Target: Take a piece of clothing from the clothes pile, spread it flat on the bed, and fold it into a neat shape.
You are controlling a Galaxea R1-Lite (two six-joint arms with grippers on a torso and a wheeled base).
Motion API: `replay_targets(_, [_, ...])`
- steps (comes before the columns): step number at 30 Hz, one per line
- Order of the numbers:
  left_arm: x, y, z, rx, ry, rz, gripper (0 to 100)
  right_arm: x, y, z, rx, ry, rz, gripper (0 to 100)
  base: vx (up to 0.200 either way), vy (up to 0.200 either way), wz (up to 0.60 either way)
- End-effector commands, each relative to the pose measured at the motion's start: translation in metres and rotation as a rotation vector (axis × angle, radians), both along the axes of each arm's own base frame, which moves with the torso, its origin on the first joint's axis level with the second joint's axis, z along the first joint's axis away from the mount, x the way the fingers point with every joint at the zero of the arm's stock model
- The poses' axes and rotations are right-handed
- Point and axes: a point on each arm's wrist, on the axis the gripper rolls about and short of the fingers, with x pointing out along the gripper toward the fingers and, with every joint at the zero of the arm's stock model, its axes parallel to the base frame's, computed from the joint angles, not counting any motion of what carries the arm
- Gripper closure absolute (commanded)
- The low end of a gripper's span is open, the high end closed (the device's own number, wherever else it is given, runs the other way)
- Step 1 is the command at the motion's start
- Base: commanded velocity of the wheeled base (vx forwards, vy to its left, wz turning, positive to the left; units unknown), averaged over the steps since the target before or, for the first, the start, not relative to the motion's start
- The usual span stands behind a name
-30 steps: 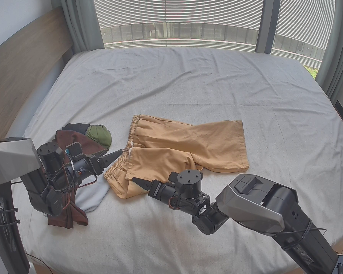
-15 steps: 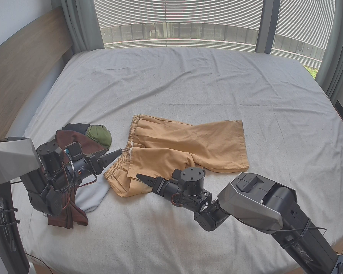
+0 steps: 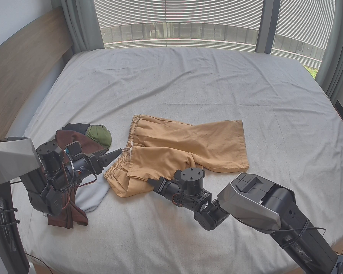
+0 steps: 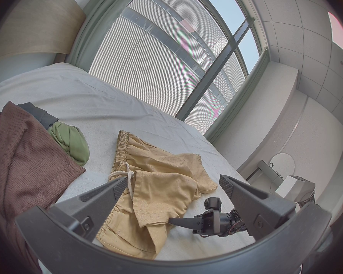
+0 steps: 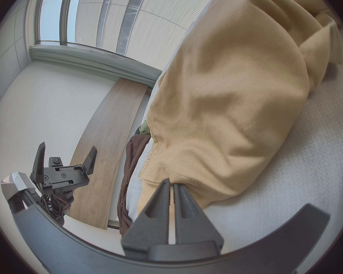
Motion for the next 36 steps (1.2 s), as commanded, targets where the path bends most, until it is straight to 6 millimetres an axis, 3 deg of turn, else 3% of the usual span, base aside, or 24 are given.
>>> replay_targets(1, [0.0,0.0,0.001,-0.001,-0.002,0.0,0,0.0,-0.001,0.0,0.002,-0.004,-0.003,100,0.0,0.0,0.0])
replay_targets(14, [0.0,0.0,0.001,-0.001,-0.004,0.0,0,0.014,-0.03,0.025,-0.067,-0.098,-0.071,100,0.0,0.0,0.0])
replay_targets(15, [0.0,0.0,0.002,-0.001,-0.005,-0.001,0,0.013,-0.031,0.025,-0.075,-0.102,-0.071,0,0.0,0.0,0.0])
replay_targets(23, [0.0,0.003,0.004,-0.002,-0.01,0.008,0,0.012,-0.039,0.022,-0.113,-0.142,-0.076,0,0.0,0.0,0.0])
replay_targets(29, [-0.001,0.003,0.004,-0.002,-0.009,0.007,0,0.01,-0.05,0.032,-0.173,-0.208,-0.075,0,0.0,0.0,0.0])
replay_targets(36, [-0.001,0.003,0.005,-0.001,-0.013,0.007,0,-0.001,-0.032,0.038,-0.184,-0.305,-0.023,0,0.0,0.0,0.0])
